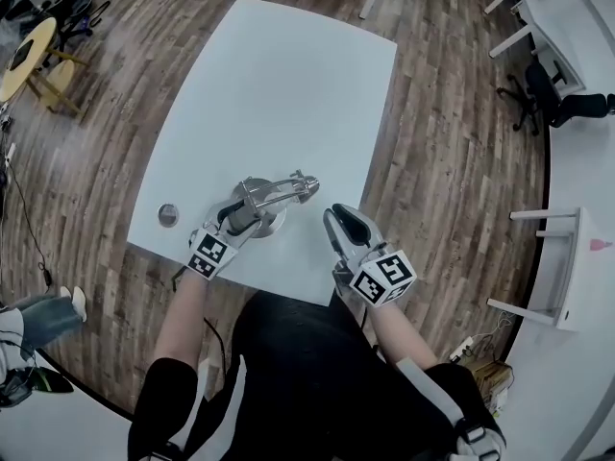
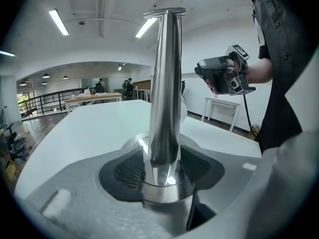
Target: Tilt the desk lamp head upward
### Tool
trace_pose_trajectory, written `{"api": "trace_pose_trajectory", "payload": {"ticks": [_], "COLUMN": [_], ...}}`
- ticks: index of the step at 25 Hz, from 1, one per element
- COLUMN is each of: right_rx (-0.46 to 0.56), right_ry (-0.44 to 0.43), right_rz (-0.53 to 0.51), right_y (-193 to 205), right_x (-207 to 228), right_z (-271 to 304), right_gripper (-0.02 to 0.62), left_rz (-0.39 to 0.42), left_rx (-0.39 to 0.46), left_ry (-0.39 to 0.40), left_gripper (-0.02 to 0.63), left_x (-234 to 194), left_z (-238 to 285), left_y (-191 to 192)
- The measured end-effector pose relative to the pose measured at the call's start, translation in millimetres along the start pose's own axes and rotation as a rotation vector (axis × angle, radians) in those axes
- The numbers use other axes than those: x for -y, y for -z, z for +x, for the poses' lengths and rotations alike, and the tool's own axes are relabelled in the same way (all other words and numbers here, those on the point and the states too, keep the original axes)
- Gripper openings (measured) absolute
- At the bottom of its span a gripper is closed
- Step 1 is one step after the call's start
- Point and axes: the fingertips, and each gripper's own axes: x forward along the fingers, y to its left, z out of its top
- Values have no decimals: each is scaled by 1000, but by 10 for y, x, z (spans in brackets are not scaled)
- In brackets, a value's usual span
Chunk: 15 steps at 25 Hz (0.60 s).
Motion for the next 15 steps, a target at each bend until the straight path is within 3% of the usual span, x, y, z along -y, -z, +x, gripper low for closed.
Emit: {"api": "trace_pose_trajectory", "payload": {"ticks": [3, 12, 15], "right_rx": [-17, -29, -36], "right_ry": [-54, -211, -244], "right_rz": [88, 509, 584], "right_y": [64, 142, 177], "right_x": [-95, -340, -365], "right_z": [73, 388, 480], "right_gripper": [117, 188, 220], "left_rz": [23, 49, 51], "left_rx": [-19, -13, -13], "left_ry": [7, 24, 28], "left_gripper": [241, 241, 239], "left_x": [26, 34, 50], "left_z": [20, 36, 44], "left_y": [30, 48, 61]}}
